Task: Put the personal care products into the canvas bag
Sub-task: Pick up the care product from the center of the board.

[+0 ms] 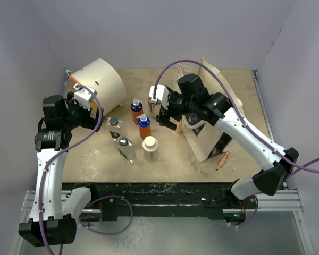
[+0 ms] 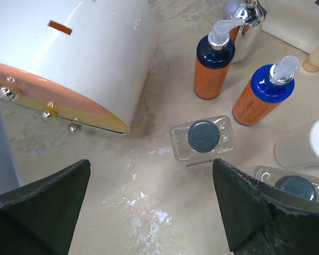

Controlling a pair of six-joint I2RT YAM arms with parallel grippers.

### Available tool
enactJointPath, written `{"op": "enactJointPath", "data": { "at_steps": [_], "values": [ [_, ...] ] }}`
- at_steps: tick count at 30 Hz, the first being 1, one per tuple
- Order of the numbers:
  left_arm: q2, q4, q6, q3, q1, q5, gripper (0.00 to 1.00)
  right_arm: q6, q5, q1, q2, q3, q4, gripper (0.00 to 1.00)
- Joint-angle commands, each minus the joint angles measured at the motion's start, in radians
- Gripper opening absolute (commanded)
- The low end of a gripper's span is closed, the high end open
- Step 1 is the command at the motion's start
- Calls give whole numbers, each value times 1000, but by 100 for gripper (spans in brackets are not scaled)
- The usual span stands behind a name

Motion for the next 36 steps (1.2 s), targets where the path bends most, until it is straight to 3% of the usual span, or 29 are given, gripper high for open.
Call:
{"op": "enactJointPath", "data": {
  "at_steps": [1,16,23,36],
  "values": [
    [-16,-10,-10,24,-5,26,99,4,1,-2,9,20,35,86],
    [-71,-15,-12,10,-4,4,99,33,21,-1,35,48,49,83],
    [-84,-13,-10,0,-2,-1,99,152,65,0,59,55,119,80],
    [-111,-6,-19,-23,14,8,99,225,200,0,84,51,250,77]
  ]
}}
